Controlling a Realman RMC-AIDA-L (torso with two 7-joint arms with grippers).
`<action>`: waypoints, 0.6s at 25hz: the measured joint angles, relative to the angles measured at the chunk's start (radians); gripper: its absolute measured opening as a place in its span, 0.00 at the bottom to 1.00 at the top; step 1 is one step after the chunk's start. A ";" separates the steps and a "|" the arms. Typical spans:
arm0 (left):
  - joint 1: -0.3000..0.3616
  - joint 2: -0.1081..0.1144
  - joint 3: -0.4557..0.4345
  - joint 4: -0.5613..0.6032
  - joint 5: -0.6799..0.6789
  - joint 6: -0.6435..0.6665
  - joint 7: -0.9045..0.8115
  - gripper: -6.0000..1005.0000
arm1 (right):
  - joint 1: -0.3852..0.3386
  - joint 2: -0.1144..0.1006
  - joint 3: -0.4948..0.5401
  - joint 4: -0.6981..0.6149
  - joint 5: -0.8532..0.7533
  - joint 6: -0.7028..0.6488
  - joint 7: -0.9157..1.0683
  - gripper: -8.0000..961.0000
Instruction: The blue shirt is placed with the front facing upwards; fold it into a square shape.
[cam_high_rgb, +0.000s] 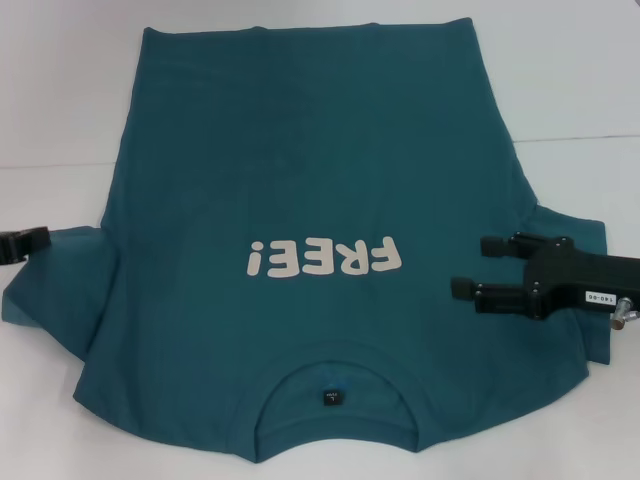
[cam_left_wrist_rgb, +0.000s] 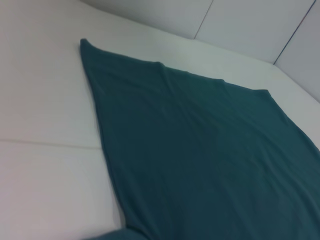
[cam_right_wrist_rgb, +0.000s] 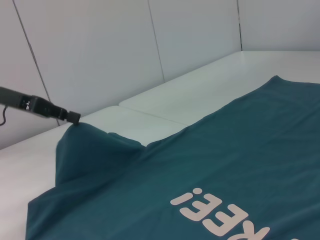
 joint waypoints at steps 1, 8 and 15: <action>-0.004 0.005 0.000 -0.001 0.002 0.001 -0.001 0.01 | -0.001 -0.001 0.000 0.000 0.000 0.000 0.000 0.96; -0.016 0.039 0.010 -0.013 0.011 -0.003 -0.008 0.01 | -0.006 -0.001 0.002 -0.007 0.000 0.000 0.013 0.96; -0.034 0.068 0.007 -0.039 0.039 -0.010 -0.017 0.01 | -0.010 0.004 0.009 -0.039 0.000 0.000 0.028 0.96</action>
